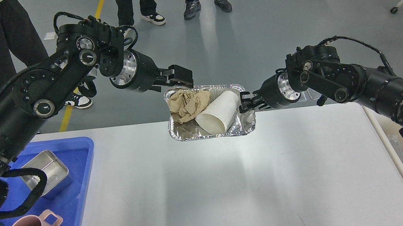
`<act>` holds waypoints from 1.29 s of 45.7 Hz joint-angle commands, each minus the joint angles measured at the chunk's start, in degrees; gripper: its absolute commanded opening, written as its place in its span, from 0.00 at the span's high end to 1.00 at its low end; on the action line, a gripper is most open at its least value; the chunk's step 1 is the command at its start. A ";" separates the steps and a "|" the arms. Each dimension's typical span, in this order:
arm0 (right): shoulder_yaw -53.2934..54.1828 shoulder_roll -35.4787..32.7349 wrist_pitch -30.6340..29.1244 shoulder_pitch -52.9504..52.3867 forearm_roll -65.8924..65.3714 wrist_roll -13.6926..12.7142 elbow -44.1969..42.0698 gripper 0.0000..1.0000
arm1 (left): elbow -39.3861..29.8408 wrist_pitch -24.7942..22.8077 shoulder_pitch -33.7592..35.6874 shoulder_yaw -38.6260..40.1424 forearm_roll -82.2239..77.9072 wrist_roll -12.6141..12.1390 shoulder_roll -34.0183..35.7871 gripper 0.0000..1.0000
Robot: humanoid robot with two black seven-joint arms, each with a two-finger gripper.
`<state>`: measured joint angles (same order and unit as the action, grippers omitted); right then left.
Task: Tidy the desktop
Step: 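Open the left gripper and withdraw it back toward the blue bin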
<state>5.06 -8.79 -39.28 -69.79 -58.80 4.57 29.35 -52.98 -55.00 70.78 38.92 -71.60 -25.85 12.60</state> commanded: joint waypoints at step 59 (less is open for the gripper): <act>0.04 -6.15 -0.10 1.32 0.09 0.35 0.09 1.00 | 15.17 17.38 -18.22 25.68 36.07 18.46 4.53 0.04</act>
<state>5.10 -14.82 -39.37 -68.48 -58.75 4.85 29.46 -43.33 -38.30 57.46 58.68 -41.38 -11.04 16.36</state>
